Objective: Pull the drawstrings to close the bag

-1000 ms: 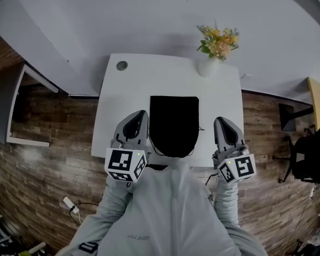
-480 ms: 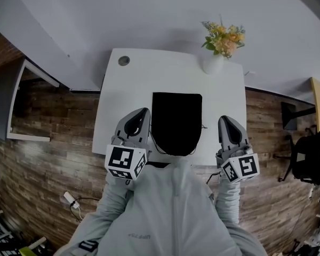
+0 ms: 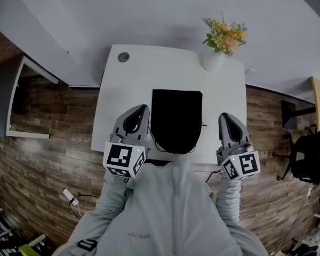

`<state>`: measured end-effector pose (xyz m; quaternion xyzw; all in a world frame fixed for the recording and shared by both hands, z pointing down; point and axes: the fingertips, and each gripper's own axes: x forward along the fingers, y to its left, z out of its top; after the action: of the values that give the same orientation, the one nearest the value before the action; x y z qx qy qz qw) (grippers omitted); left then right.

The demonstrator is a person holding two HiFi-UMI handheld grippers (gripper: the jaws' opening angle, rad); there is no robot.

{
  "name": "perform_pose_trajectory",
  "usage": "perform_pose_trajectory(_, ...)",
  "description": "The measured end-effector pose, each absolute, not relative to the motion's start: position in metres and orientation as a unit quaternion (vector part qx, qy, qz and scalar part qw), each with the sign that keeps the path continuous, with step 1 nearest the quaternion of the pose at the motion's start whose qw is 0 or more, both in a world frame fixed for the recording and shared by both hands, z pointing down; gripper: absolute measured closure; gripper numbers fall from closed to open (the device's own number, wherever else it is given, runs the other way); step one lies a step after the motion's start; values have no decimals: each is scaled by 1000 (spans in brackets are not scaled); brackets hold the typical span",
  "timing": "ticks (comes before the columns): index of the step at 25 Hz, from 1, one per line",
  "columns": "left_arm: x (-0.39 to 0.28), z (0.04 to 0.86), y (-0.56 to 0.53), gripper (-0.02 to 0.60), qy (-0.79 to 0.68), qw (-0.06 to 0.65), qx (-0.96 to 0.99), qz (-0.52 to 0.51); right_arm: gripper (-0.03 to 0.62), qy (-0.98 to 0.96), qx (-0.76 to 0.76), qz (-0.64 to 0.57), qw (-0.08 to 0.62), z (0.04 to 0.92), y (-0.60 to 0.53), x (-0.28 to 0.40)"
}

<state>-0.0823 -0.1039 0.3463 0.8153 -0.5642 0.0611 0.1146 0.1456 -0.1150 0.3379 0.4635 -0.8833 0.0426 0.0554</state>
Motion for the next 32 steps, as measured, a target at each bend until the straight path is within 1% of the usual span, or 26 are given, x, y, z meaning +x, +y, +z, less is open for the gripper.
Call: perform_pose_trajectory(32,-77,357,-97,555,-554,128,819,75,571,-885,458,55,64,348,-105,143)
